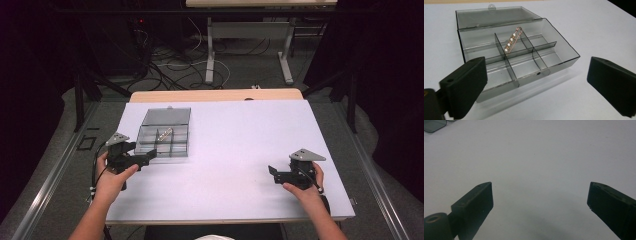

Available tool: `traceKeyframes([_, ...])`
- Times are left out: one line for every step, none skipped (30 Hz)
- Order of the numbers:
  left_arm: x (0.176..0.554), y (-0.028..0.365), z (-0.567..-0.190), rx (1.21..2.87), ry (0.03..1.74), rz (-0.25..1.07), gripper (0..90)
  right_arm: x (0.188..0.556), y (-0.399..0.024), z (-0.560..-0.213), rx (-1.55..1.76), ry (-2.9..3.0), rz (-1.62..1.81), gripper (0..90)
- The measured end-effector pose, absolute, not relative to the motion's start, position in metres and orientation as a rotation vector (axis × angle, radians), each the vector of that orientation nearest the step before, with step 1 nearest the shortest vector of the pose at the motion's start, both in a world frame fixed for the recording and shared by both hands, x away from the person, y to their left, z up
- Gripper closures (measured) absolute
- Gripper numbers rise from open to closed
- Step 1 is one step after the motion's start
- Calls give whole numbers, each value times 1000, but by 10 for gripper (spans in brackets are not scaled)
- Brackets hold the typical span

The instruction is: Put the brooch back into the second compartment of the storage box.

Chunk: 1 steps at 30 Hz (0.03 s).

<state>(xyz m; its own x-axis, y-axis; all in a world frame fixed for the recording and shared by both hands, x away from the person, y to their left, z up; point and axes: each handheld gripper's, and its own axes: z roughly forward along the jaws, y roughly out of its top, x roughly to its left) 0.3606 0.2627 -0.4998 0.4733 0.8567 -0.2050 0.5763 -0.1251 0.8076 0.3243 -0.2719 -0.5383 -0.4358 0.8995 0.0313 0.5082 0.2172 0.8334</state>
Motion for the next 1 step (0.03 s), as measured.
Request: traceKeyframes([359,263,-501,1813,1210,388,16,325,-273,-538,1291,2028,1116,61])
